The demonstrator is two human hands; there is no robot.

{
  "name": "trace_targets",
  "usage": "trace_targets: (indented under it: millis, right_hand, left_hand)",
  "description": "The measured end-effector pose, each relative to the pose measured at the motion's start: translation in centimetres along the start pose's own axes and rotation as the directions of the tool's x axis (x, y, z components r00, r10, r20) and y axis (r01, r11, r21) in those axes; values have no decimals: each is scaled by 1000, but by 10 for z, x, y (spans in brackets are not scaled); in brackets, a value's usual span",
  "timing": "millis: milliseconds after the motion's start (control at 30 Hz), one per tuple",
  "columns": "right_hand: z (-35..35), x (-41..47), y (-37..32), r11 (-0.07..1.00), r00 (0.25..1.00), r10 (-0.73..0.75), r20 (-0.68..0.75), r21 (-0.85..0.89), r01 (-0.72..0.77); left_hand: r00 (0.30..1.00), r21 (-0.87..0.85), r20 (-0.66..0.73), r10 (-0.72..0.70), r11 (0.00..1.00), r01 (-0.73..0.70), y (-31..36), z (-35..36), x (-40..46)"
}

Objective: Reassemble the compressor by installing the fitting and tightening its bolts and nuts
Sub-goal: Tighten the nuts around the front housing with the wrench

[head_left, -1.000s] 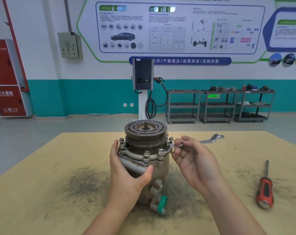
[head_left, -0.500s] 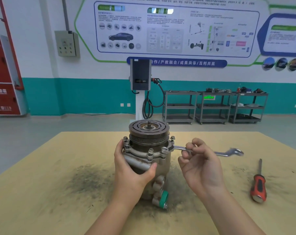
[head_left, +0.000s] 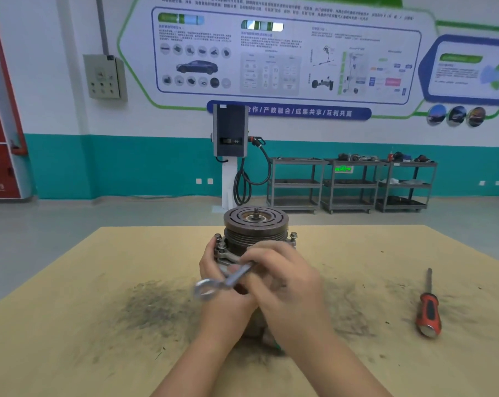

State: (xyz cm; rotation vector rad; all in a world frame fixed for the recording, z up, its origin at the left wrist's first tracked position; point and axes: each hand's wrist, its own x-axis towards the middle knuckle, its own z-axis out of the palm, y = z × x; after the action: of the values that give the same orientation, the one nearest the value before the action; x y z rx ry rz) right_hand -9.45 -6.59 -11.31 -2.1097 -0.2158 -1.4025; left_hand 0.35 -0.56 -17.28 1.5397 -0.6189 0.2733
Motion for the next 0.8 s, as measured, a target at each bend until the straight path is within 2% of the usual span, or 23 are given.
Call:
trace_targets:
  millis: [67, 133, 200, 267, 367, 467, 600, 800]
  right_hand:
    - [-14, 6, 2, 993, 995, -25, -98, 111, 35]
    - [-25, 11, 6, 938, 964, 151, -220, 338, -69]
    - [-31, 18, 17, 726, 854, 463, -239, 654, -211]
    - [-35, 22, 30, 489, 734, 665, -141, 825, -285]
    - [-36, 26, 45, 294, 657, 754, -6, 897, -329]
    - [-37, 32, 55, 192, 630, 770, 98, 906, -376]
    - [-40, 44, 70, 122, 592, 786, 181, 892, -436]
    - [-37, 53, 78, 83, 597, 762, 251, 876, -474]
  left_hand:
    - [999, -46, 39, 31, 999, -29, 2, -1, -1]
    - [997, -43, 15, 79, 996, -78, 0, 0, -2]
    - [995, -40, -9, 98, 994, -98, -4, 1, -2]
    - [995, -34, -11, 100, 994, -100, -3, 0, -2]
    - [995, -15, -9, 101, 995, -101, -5, 1, -1]
    - [994, -10, -4, 112, 994, -112, -4, 0, -2]
    - [994, -12, 5, 107, 994, -107, -4, 0, -1]
    - [993, -11, 15, 116, 993, -116, -4, -1, -2]
